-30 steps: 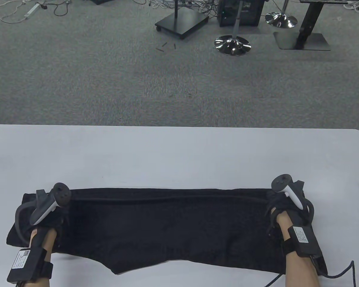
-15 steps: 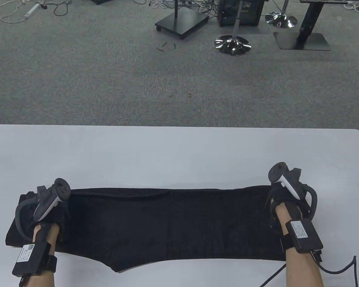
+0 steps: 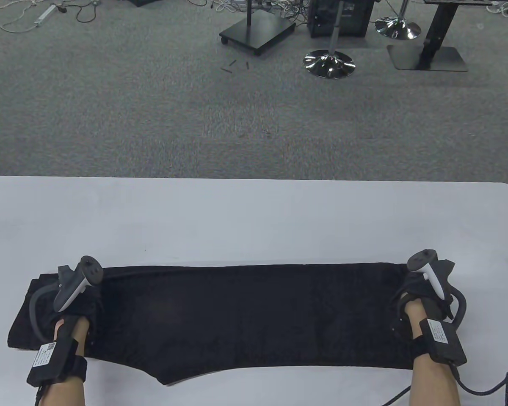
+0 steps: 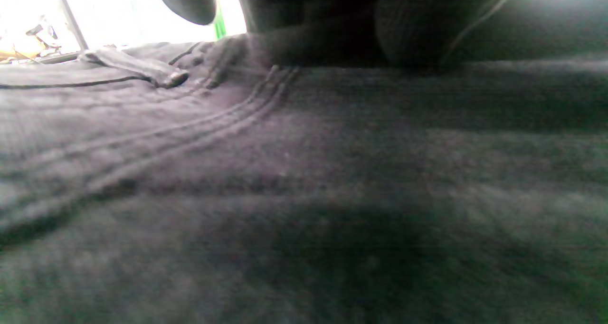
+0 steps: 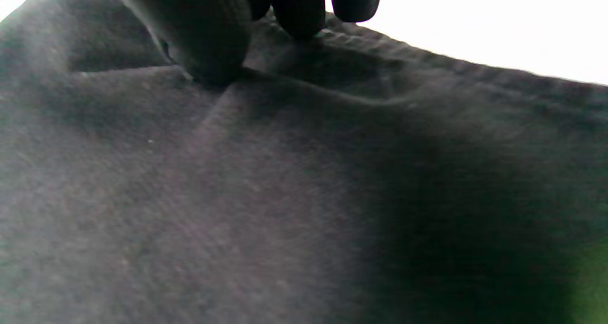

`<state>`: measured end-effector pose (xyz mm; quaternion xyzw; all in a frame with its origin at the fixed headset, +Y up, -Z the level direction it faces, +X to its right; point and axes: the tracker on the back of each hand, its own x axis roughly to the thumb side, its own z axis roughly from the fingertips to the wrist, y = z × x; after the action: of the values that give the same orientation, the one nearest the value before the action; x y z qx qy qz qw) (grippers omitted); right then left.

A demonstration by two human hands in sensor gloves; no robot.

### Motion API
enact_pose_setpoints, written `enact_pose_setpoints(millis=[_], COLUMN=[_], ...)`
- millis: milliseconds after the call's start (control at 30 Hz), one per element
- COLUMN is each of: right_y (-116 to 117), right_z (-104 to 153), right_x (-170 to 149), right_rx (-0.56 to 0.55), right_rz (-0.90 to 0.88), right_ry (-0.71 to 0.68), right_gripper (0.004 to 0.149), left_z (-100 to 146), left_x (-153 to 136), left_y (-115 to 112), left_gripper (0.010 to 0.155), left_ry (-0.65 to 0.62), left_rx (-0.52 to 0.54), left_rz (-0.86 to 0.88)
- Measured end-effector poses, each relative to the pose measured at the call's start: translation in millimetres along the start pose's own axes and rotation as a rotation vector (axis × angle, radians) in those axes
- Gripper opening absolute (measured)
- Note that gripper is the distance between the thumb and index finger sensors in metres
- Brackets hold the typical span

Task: Fold trousers

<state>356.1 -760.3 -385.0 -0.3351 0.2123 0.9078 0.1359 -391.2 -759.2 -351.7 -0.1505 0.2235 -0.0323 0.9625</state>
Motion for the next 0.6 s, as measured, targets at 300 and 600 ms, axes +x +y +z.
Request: enact_pose_setpoints(millis=[300, 600], right_y=[-3.1, 8.4], right_z=[-9.6, -13.4], right_x=[-11.1, 2.3], right_rx=[0.013, -0.022], right_rz=[-0.204, -0.099], right_ry=[0.009, 0.05], right_gripper=[0.063, 0.073], left_z=[0.0, -0.2], left_x=[-0.5, -0.6], left_y=[-2.5, -3.4], left_gripper=[0.053, 0.053], left_ry=[-0.006, -0.01], left_rx=[0.003, 0.005], left_rz=[-0.006, -0.007])
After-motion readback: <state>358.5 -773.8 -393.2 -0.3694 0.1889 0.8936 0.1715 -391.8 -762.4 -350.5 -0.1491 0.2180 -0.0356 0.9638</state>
